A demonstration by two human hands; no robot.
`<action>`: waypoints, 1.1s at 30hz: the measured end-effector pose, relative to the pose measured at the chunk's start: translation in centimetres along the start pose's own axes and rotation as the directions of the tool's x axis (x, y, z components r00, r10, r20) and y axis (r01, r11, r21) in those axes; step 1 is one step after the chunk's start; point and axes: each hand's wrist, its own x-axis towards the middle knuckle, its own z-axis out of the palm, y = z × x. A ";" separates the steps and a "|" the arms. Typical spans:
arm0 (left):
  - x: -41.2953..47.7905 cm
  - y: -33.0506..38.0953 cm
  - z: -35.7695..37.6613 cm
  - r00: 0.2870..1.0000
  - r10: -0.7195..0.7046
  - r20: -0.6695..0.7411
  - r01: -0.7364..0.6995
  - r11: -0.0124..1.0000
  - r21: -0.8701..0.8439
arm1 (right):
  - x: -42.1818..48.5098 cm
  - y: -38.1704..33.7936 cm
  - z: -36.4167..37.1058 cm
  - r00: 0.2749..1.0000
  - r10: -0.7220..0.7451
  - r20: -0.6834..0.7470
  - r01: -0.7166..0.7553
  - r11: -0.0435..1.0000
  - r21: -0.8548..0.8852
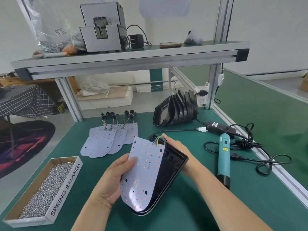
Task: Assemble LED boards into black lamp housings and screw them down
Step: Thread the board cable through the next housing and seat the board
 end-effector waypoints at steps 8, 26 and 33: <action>0.0 -0.6 1.0 0.999 0.033 -0.044 -0.033 0.999 -0.011 | 1.2 0.6 0.6 0.973 0.059 -0.224 -0.070 0.997 -0.039; -0.7 -0.4 0.7 0.994 0.020 -0.112 -0.021 1.000 -0.004 | 0.7 -0.3 -2.3 0.964 -0.070 -0.256 -0.163 0.605 -0.779; -0.8 -0.5 1.5 0.992 0.025 -0.124 -0.019 0.998 0.054 | -3.6 -1.1 -2.3 0.607 -0.623 -0.494 0.422 0.779 -0.464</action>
